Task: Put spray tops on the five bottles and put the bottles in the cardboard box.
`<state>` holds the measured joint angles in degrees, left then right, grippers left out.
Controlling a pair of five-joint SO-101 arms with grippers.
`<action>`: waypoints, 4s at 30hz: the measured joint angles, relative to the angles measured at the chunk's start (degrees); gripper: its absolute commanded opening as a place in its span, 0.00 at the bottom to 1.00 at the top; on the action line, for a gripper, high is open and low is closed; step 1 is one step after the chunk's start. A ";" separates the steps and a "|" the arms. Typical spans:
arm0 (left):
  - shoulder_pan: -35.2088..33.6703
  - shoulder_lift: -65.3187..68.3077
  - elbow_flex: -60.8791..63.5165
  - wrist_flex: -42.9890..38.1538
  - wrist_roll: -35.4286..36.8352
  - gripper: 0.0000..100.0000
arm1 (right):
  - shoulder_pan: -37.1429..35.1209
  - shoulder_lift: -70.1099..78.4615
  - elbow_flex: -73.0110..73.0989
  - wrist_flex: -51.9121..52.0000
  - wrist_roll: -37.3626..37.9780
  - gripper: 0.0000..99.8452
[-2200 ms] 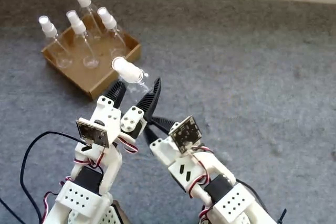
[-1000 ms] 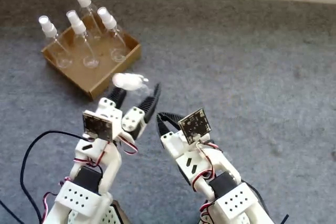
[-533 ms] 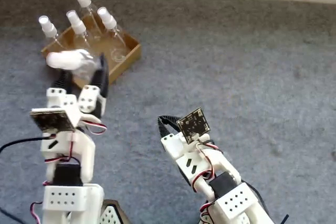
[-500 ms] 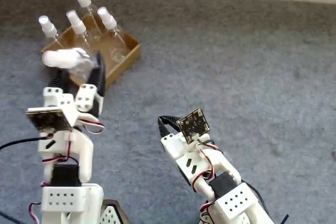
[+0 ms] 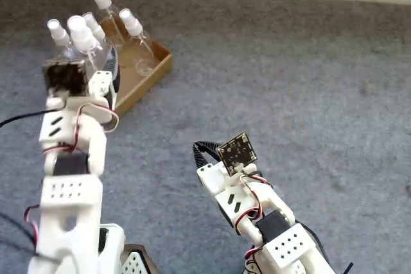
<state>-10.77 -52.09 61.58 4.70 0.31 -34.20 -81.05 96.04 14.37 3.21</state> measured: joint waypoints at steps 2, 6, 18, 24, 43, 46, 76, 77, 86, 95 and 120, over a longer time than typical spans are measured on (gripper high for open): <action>0.18 4.92 0.00 -3.43 -0.09 0.06 | 0.00 0.00 0.00 0.00 0.00 0.01; 0.00 12.40 0.62 -12.48 -0.09 0.06 | 0.00 0.00 0.00 0.00 0.00 0.01; 0.00 34.64 0.70 -30.77 -0.09 0.06 | 0.00 0.00 0.00 0.00 0.00 0.01; 0.00 42.20 0.70 -38.24 -0.09 0.06 | 0.00 0.00 0.00 0.00 0.00 0.01; -3.52 62.51 0.53 -57.14 0.09 0.12 | 0.00 0.00 0.00 0.00 0.00 0.01; -3.52 63.03 0.44 -57.58 -0.09 0.17 | 0.00 0.00 0.00 0.00 0.00 0.01; -3.78 63.21 4.75 -57.76 0.00 0.36 | 0.00 0.00 0.00 1.93 0.00 0.01; -3.78 63.21 4.75 -57.76 0.09 0.36 | 0.00 0.00 0.00 1.93 0.00 0.01; -3.78 63.21 4.75 -57.76 0.26 0.36 | 0.00 0.00 0.00 1.93 0.00 0.01; -3.78 63.21 4.75 -57.76 0.26 0.36 | 0.00 0.00 0.00 1.93 0.00 0.01; -8.88 26.90 9.14 -17.23 -0.09 0.36 | 0.00 0.00 0.00 2.11 0.00 0.01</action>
<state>-19.65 -25.19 70.73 -12.53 0.22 -34.20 -81.05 96.04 16.48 3.21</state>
